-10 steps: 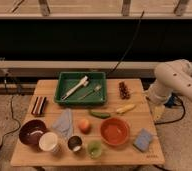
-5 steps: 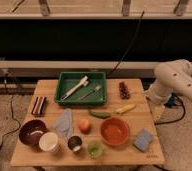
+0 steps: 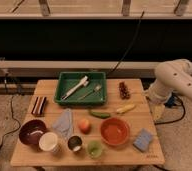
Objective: Place fork in purple bowl
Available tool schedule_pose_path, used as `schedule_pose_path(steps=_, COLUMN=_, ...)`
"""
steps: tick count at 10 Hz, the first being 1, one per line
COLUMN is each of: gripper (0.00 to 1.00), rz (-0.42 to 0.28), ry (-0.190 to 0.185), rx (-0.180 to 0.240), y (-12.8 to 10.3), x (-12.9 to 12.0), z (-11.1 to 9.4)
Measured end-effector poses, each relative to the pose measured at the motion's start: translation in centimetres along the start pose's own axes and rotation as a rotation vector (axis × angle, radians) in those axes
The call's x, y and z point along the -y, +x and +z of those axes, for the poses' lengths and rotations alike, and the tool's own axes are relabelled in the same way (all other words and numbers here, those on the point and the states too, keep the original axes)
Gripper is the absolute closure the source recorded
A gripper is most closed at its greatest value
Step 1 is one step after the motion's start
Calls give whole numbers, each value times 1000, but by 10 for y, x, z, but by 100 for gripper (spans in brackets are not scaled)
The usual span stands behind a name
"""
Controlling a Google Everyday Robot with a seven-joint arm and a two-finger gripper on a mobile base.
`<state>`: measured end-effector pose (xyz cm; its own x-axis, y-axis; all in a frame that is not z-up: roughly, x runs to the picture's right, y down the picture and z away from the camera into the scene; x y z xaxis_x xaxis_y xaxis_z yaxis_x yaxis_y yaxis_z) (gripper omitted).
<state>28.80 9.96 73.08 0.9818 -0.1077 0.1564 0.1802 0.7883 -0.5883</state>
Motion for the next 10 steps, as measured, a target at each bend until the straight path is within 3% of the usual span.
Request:
schedule_pose_path(steps=2, gripper=20, rz=-35, ry=5, rx=33, y=-17, x=28, z=0)
schedule_pose_path(steps=4, gripper=20, rz=-76, ry=15, rx=45, y=-48, x=58, z=0)
schedule_pose_path(steps=5, gripper=20, rz=-103, ry=31, rx=46, y=-71, x=82, z=0)
schedule_pose_path(steps=10, gripper=20, rz=-225, ry=115, rx=46, y=-150, x=156, z=0)
